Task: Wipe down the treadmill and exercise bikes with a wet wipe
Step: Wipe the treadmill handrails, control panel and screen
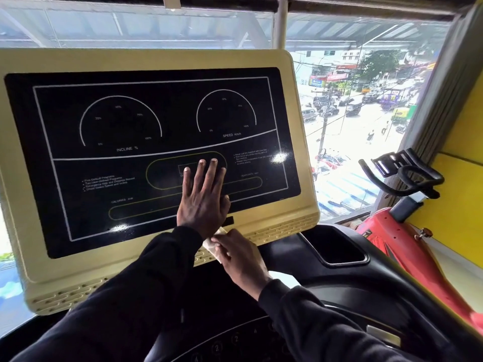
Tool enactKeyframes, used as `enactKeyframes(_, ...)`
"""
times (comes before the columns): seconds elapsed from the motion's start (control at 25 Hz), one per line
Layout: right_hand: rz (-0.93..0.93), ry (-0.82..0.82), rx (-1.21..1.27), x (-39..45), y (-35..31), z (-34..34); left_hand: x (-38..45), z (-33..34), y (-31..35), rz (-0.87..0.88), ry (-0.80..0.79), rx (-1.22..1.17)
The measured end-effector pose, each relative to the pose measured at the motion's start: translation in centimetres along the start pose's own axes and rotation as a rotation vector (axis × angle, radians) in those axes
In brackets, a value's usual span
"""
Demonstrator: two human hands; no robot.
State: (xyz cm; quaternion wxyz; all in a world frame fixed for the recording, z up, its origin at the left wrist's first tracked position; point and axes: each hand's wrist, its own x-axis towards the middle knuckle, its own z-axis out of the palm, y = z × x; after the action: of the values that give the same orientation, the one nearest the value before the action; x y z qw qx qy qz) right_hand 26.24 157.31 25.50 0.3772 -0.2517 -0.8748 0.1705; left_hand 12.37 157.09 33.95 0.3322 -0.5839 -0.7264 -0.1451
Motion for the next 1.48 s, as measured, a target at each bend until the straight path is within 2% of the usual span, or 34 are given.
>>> enactKeyframes(0.16,0.326,0.243,0.116,0.0,2.6,-0.7,-0.2,0.1,0.0,0.004,-0.001,0.011)
enactKeyframes(0.2,0.347,0.250,0.123,-0.1,2.7,-0.9,-0.2,0.1,0.0,0.001,-0.001,0.012)
enactKeyframes(0.32,0.210,0.095,0.043,-0.9,2.4,-1.5,-0.2,0.0,0.2,-0.007,-0.008,0.006)
enactKeyframes(0.4,0.260,0.096,0.003,-1.0,3.6,-2.7,-0.2,0.0,0.3,-0.006,-0.012,0.001)
enactKeyframes(0.52,0.570,0.355,0.026,-0.5,6.2,-4.6,-0.3,0.1,0.3,-0.001,-0.010,0.007)
enactKeyframes(0.56,0.620,0.421,0.028,-0.4,6.6,-4.8,-0.2,0.1,0.3,-0.001,-0.007,0.012)
enactKeyframes(0.64,0.552,0.393,0.037,-0.5,5.7,-4.1,-0.2,0.2,0.3,-0.002,-0.011,0.015)
enactKeyframes(0.76,0.179,0.168,-0.004,-0.9,4.4,-2.4,-0.3,0.1,0.4,-0.002,-0.017,0.019)
enactKeyframes(0.8,0.129,0.169,-0.026,-0.5,4.7,-2.5,-0.3,0.1,0.4,-0.002,-0.018,0.019)
enactKeyframes(0.84,0.160,0.224,-0.016,0.2,5.2,-2.9,-0.4,0.2,0.5,-0.001,-0.021,0.017)
enactKeyframes(0.96,0.472,0.492,0.072,1.9,5.5,-4.1,-0.4,0.3,0.5,-0.009,-0.019,0.029)
enactKeyframes(1.0,0.463,0.485,0.081,2.2,4.9,-3.9,-0.4,0.4,0.5,-0.013,-0.019,0.030)
enactKeyframes(1.12,0.112,0.260,0.015,2.2,2.7,-2.5,-0.3,0.5,0.6,-0.013,-0.023,0.039)
enactKeyframes(1.16,0.021,0.243,-0.028,2.6,2.9,-2.8,-0.3,0.5,0.6,-0.013,-0.027,0.035)
enactKeyframes(1.2,0.015,0.281,-0.050,3.4,3.6,-3.4,-0.4,0.6,0.6,-0.015,-0.030,0.027)
enactKeyframes(1.32,0.369,0.490,0.025,6.2,4.6,-5.4,-0.3,0.4,0.6,-0.016,-0.016,0.004)
enactKeyframes(1.36,0.387,0.488,0.026,6.6,4.3,-5.4,0.0,0.1,0.6,-0.009,-0.001,-0.015)
enactKeyframes(1.4,0.308,0.440,0.003,6.7,3.8,-5.0,0.5,-0.3,0.4,0.004,0.021,-0.040)
enactKeyframes(1.48,0.032,0.290,-0.073,6.3,2.7,-4.4,2.1,-1.1,-0.4,0.020,0.070,-0.072)
